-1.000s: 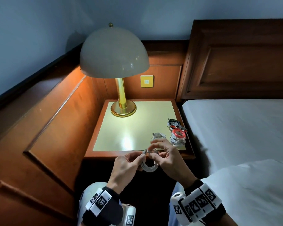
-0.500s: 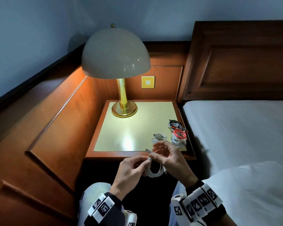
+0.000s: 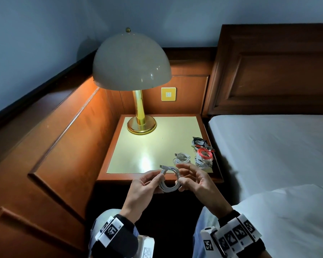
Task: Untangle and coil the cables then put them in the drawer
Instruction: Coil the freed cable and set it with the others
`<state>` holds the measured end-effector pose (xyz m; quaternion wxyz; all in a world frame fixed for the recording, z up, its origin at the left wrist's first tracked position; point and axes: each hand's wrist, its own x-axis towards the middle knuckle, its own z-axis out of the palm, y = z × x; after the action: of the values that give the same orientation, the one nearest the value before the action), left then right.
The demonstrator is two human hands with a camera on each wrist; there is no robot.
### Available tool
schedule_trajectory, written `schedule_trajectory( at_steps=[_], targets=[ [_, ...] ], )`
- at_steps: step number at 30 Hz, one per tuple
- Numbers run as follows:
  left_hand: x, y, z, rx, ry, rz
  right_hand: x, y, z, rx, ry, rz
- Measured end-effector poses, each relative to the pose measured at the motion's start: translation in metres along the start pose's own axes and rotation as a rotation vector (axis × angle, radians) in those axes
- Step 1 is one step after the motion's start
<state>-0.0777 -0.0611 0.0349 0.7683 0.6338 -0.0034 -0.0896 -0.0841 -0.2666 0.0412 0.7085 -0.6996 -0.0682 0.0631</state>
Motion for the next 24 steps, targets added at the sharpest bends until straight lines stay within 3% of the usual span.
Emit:
schedule_trajectory(
  at_steps=[9, 24],
  targets=[
    [0.007, -0.007, -0.007, 0.107, -0.067, 0.003, 0.001, 0.016, -0.003, -0.273, -0.033, 0.028],
    [0.029, -0.009, 0.006, 0.069, -0.011, -0.077, 0.016, 0.033, -0.007, -0.324, 0.063, 0.046]
  ],
)
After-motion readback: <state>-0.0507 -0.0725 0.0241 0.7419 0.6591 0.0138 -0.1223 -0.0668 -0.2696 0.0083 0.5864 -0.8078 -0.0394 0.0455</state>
